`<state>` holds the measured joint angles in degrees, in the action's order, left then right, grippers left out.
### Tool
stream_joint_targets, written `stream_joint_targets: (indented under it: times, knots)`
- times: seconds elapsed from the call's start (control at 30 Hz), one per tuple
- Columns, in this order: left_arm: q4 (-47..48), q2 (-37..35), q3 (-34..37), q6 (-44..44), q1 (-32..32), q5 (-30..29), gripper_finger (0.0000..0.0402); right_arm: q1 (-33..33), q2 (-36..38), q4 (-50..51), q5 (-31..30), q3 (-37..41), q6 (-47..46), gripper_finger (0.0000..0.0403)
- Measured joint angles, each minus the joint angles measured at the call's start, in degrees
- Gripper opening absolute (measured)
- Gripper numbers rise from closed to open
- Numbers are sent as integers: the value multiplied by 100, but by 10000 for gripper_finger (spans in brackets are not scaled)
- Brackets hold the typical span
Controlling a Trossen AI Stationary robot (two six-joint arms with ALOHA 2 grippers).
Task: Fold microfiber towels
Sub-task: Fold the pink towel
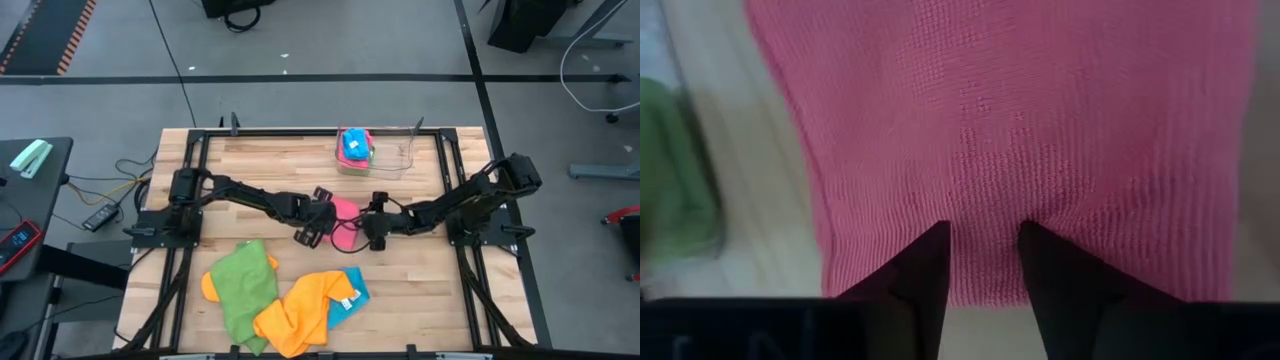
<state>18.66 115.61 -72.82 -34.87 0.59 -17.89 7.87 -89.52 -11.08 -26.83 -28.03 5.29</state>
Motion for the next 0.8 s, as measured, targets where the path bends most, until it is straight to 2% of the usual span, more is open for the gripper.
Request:
stream_joint_targets:
  times: [0.17,0.3,0.53,0.63,0.8]
  knots:
    - [-274,0,0,-492,-288,-3,125,-15,0,138,15,-17,-489,239]
    - [-154,0,0,-788,-407,-6,124,157,2,873,-30,-246,-1058,238]
    - [160,-359,0,-757,-80,-56,135,537,7,2047,-110,-661,-1236,238]
    - [46,-532,-3,-408,159,-274,139,641,74,2573,-380,-730,-1248,238]
    - [-215,-570,-9,650,564,-221,149,747,518,2995,-700,-615,-1396,238]
